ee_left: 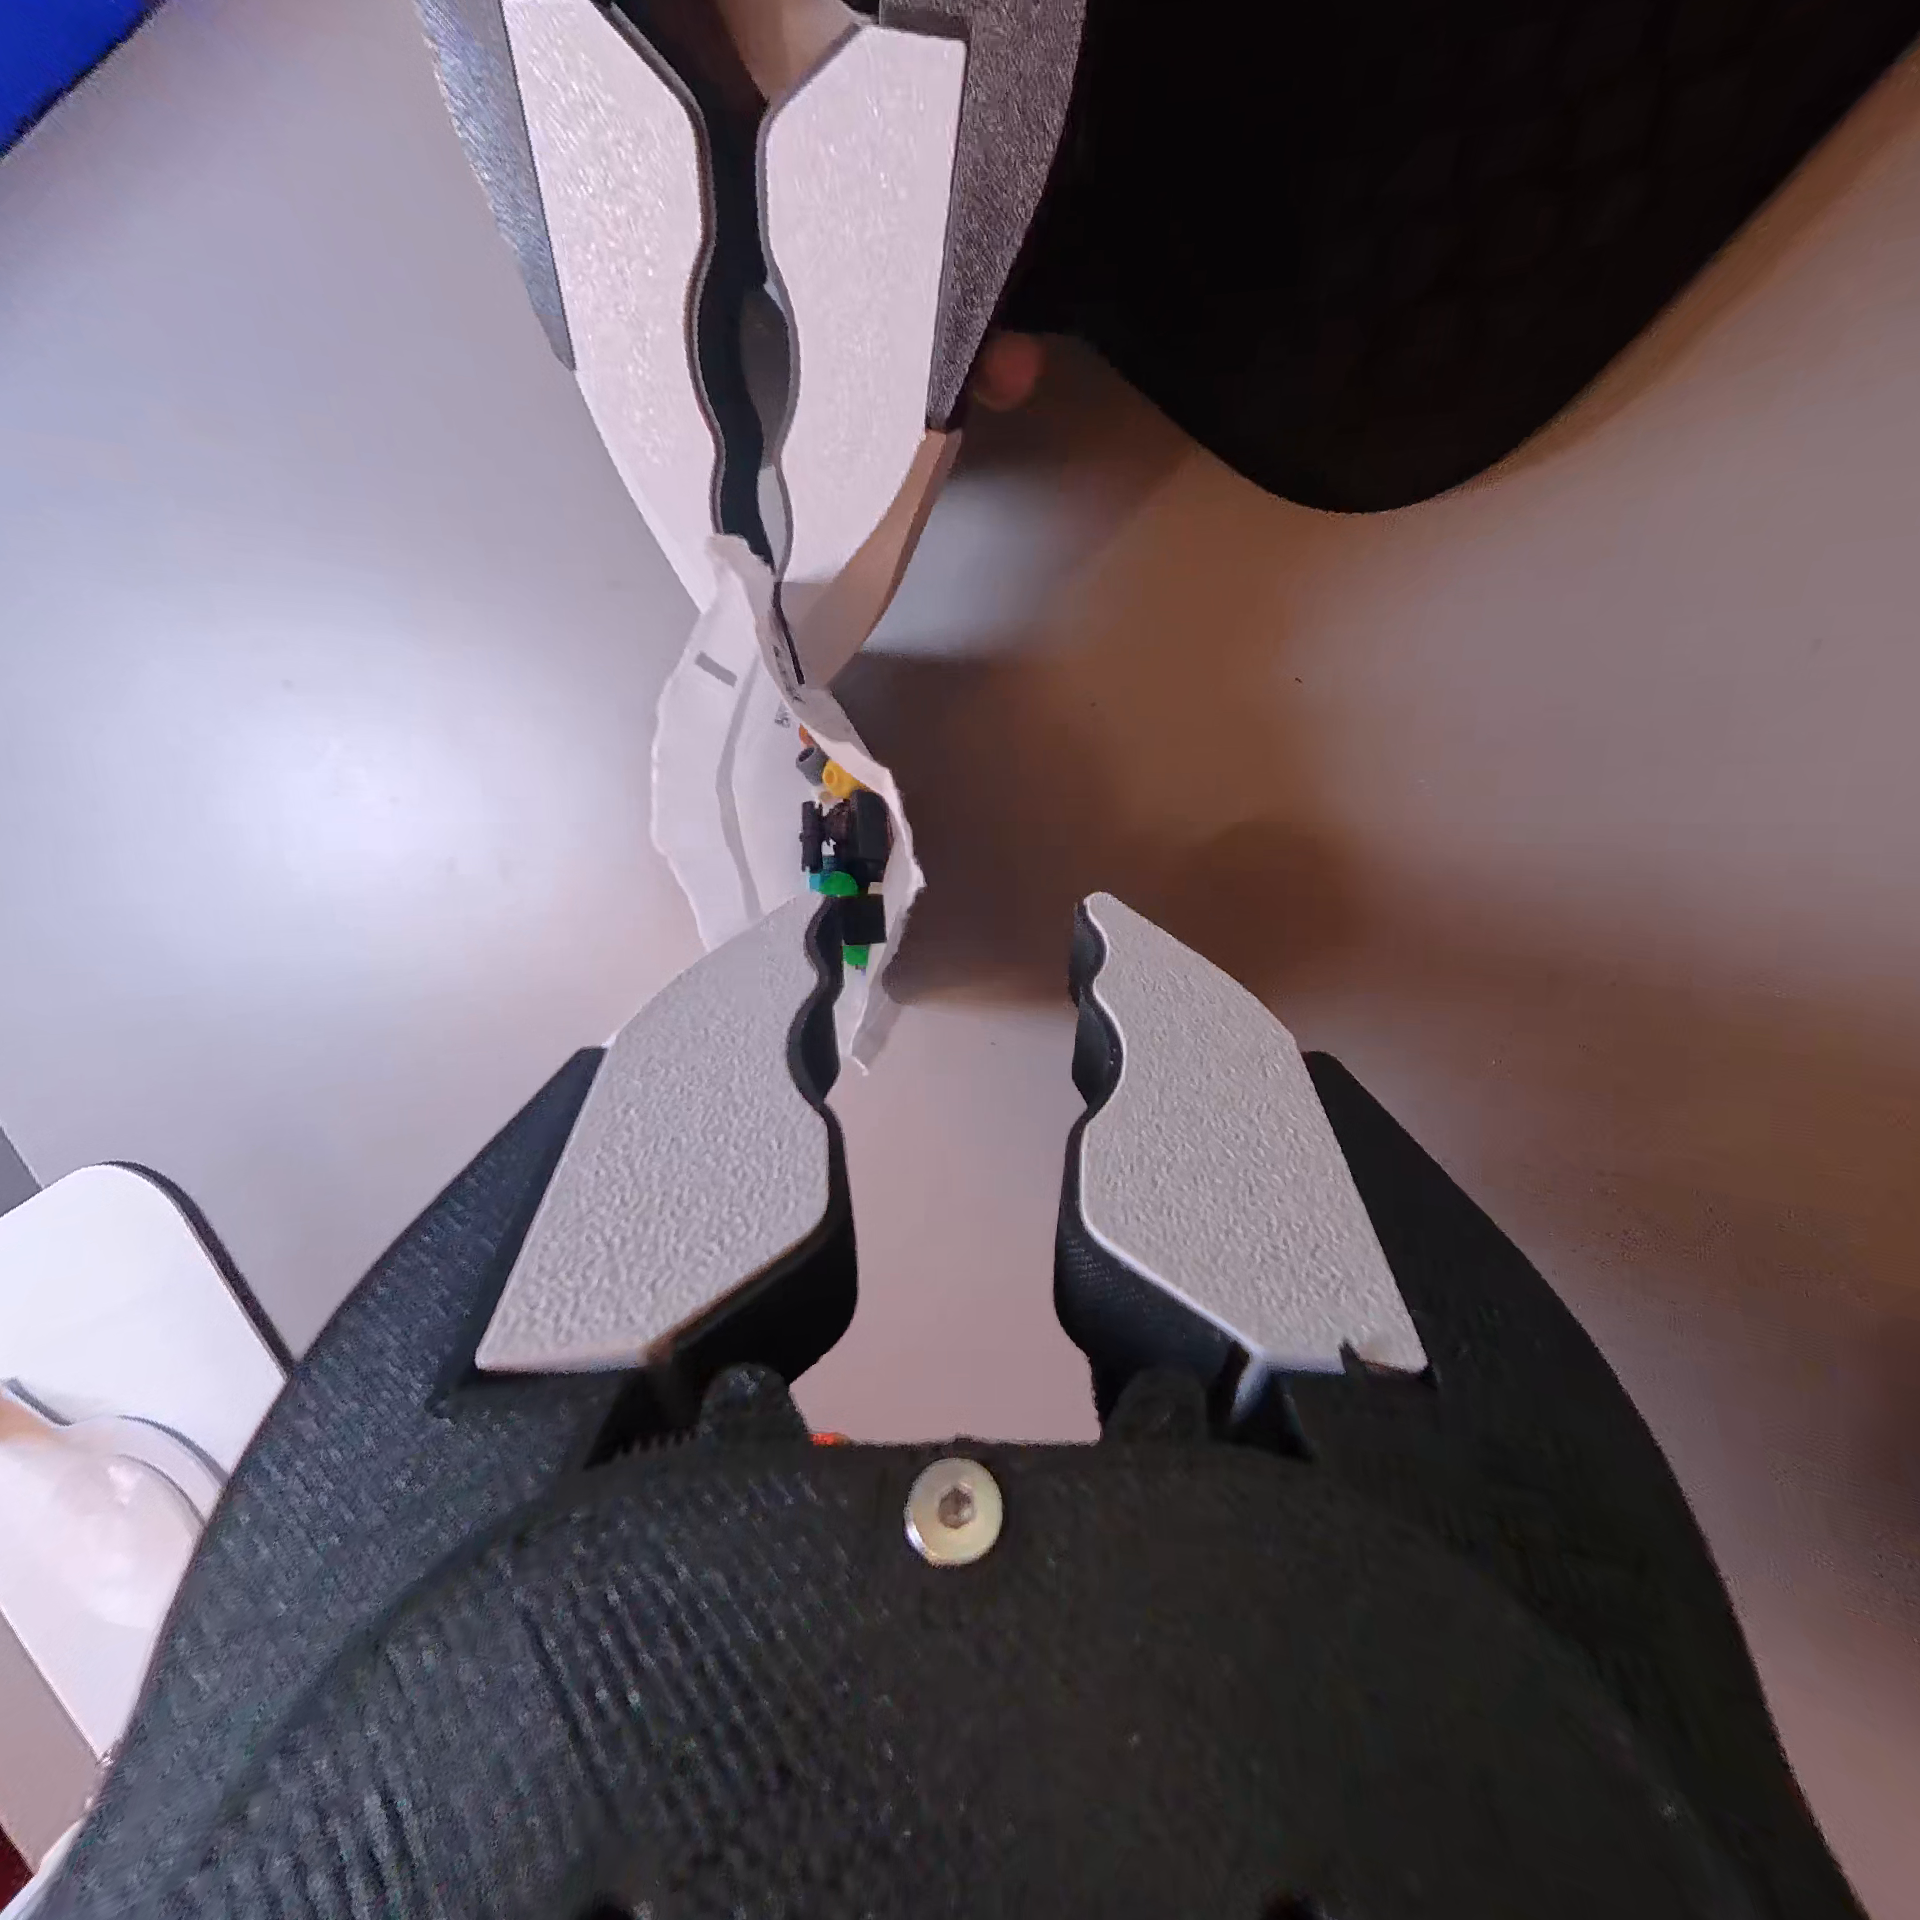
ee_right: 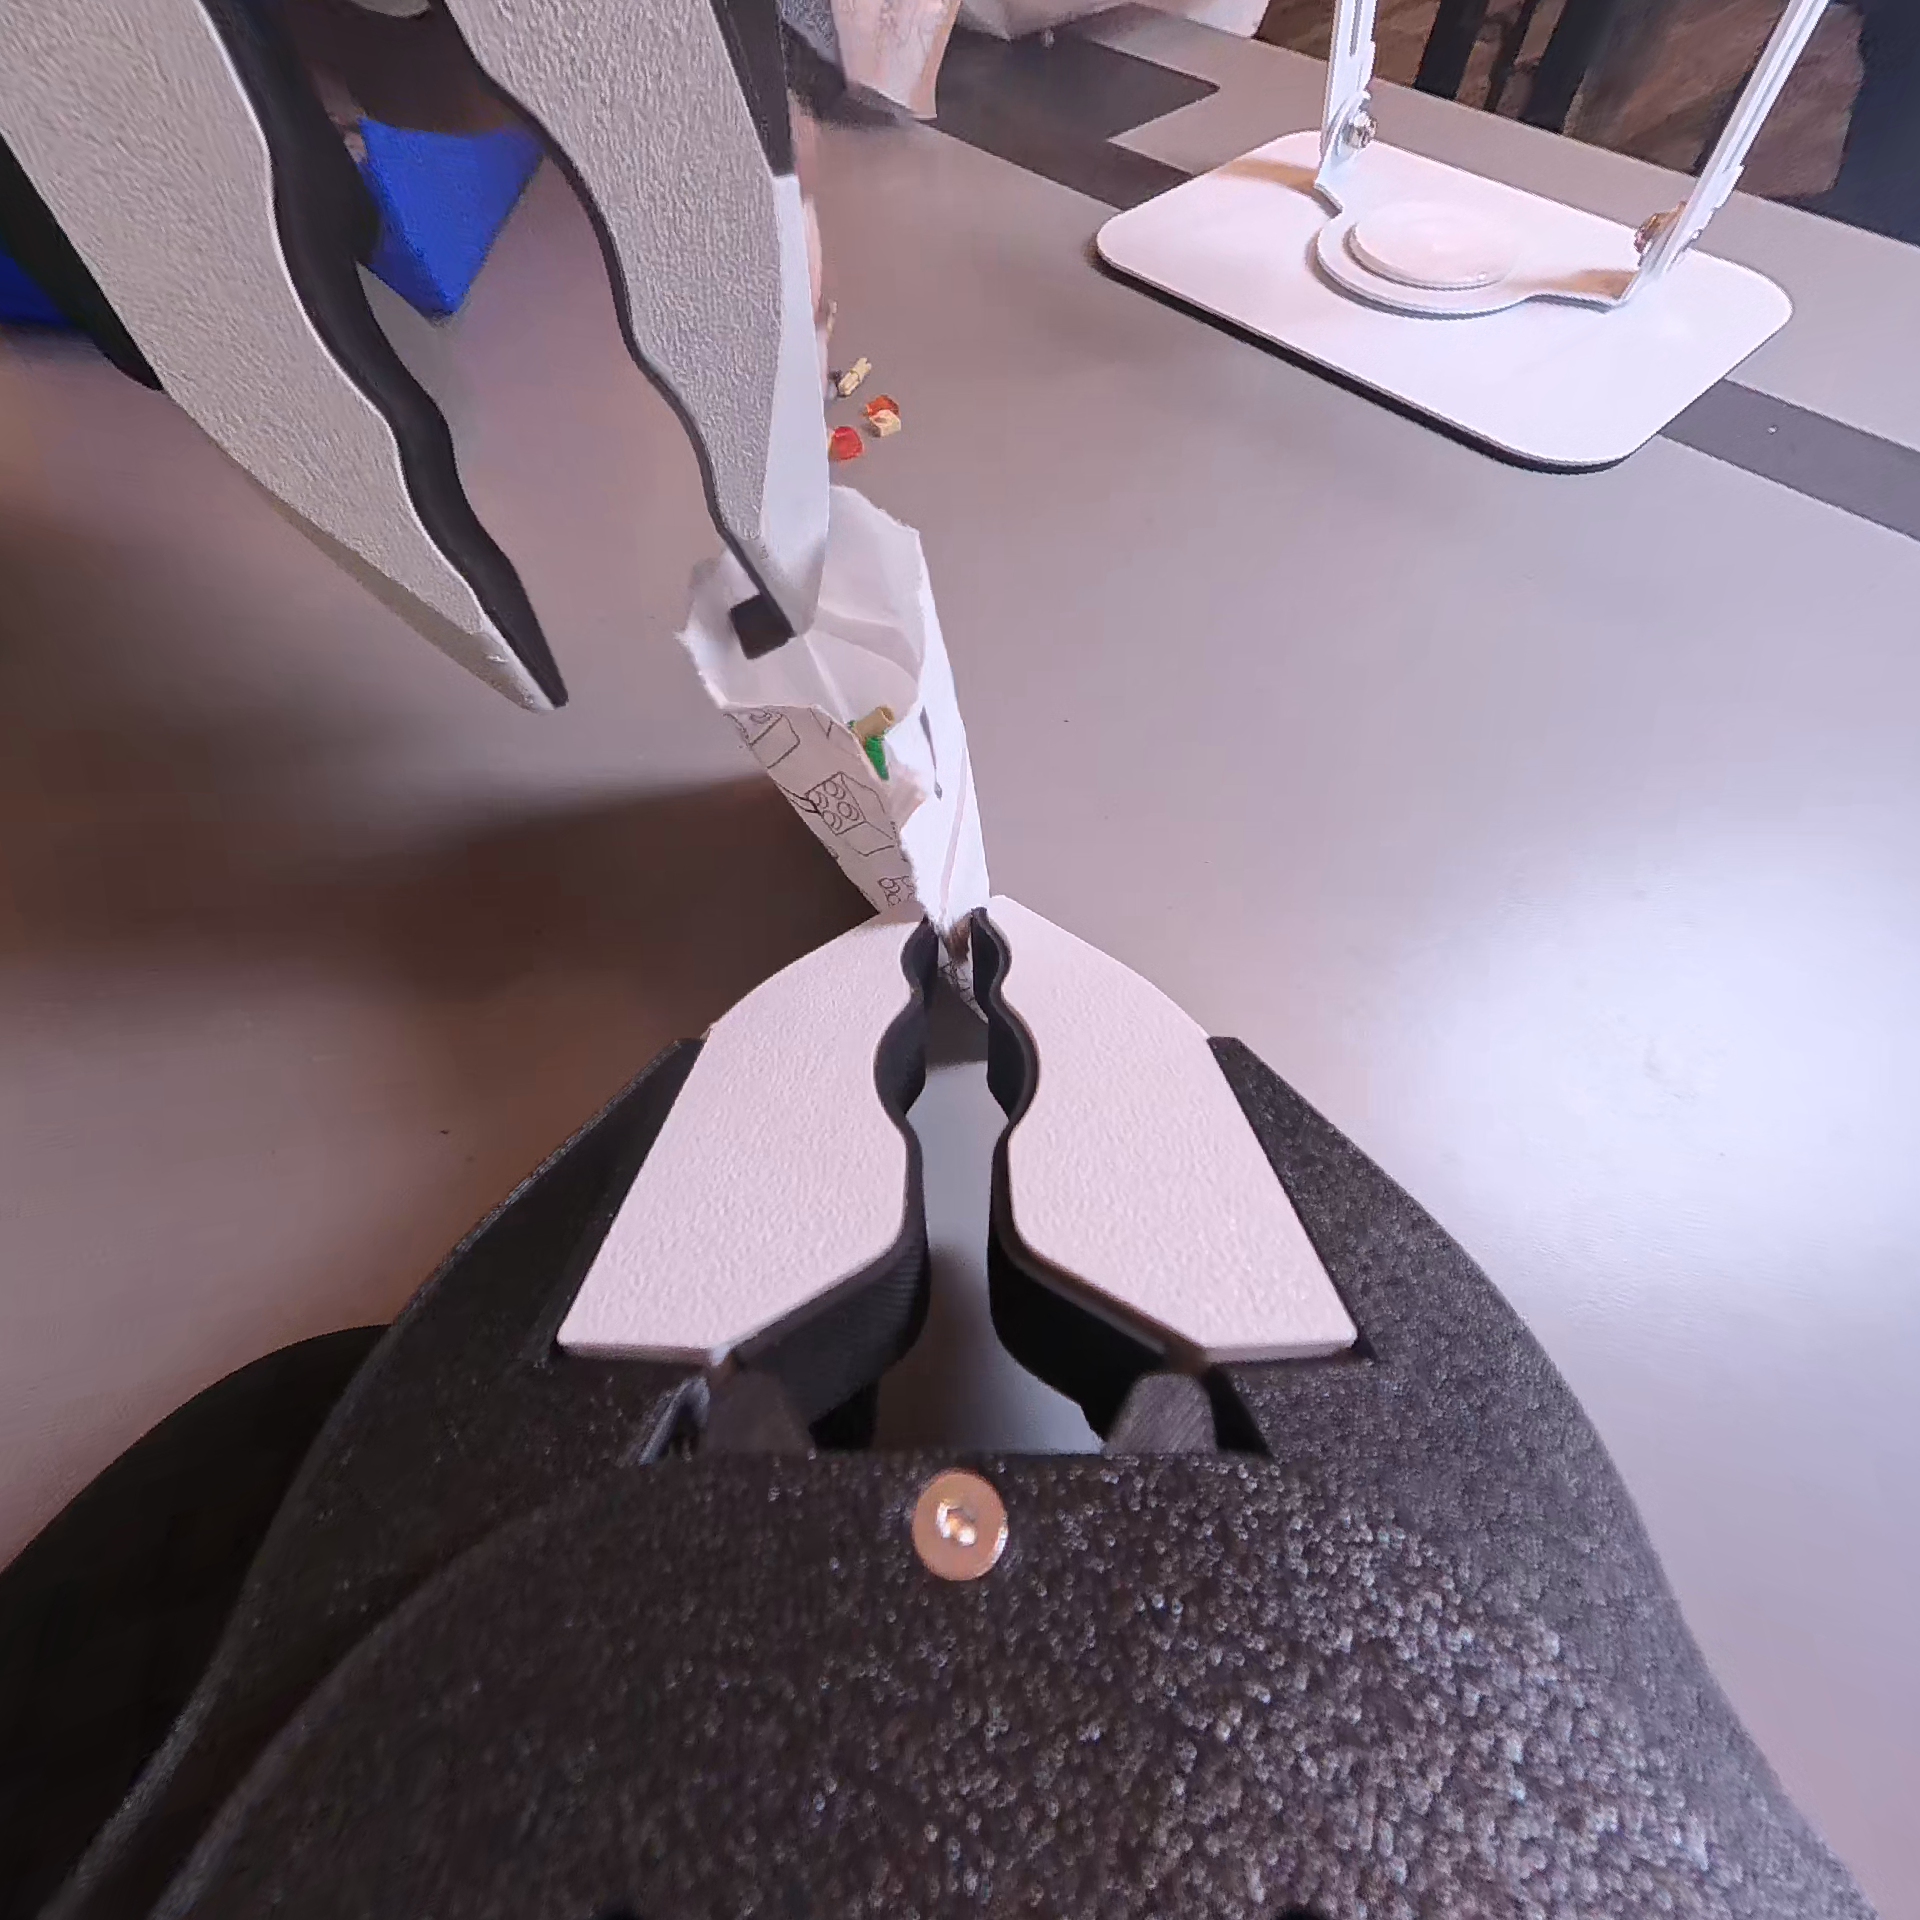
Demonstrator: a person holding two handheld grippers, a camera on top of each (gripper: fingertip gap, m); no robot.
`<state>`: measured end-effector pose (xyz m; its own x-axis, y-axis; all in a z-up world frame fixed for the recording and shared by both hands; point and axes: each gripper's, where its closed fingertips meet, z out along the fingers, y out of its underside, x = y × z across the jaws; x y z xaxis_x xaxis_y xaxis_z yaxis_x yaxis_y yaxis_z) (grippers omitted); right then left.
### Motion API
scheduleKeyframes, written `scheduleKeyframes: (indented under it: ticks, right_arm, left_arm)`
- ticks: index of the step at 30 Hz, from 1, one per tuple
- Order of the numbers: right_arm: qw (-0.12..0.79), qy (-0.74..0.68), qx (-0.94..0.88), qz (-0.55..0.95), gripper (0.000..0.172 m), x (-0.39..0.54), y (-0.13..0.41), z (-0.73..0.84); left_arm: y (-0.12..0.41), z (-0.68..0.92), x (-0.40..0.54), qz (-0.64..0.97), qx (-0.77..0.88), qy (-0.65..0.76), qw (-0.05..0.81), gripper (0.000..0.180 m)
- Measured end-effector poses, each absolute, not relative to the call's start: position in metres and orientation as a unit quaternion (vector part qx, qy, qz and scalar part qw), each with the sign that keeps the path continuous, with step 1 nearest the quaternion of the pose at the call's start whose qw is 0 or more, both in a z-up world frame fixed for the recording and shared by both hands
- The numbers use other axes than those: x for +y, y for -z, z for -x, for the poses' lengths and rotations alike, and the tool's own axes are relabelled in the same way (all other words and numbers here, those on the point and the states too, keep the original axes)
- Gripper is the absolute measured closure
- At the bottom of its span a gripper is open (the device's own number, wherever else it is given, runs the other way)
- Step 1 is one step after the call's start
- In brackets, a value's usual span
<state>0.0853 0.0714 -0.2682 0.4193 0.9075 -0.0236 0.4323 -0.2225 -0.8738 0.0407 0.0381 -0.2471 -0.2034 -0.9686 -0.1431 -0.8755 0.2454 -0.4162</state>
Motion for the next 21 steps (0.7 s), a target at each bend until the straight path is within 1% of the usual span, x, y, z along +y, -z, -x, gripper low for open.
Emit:
scheduleKeyframes:
  ticks: [3, 6, 11, 14, 16, 19, 21]
  right_arm:
    - [0.418, -0.287, -0.457, 0.73, 0.166, 0.071, 0.268, -0.085]
    - [0.413, -0.295, -0.451, 0.734, 0.166, 0.072, 0.268, -0.086]
    - [0.411, -0.298, -0.447, 0.737, 0.166, 0.073, 0.268, -0.086]
    - [0.411, -0.297, -0.447, 0.736, 0.166, 0.072, 0.268, -0.086]
    - [0.412, -0.296, -0.448, 0.736, 0.166, 0.072, 0.268, -0.086]
    - [0.412, -0.295, -0.451, 0.735, 0.166, 0.072, 0.268, -0.086]
    - [0.413, -0.293, -0.452, 0.734, 0.166, 0.071, 0.268, -0.086]
  left_arm:
    - [0.251, -0.04, 0.035, 0.598, 0.77, 0.117, 0.188, 0.135]
    - [0.25, -0.044, 0.028, 0.586, 0.778, 0.116, 0.197, 0.136]
    - [0.229, -0.045, 0.027, 0.584, 0.765, 0.14, 0.232, 0.14]
    - [0.213, -0.034, 0.041, 0.601, 0.742, 0.137, 0.262, 0.141]
    - [0.208, -0.012, 0.069, 0.644, 0.702, 0.112, 0.282, 0.143]
    - [0.232, 0.048, 0.113, 0.727, 0.638, 0.056, 0.249, 0.14]
    - [0.26, 0.077, 0.125, 0.77, 0.598, 0.068, 0.213, 0.14]
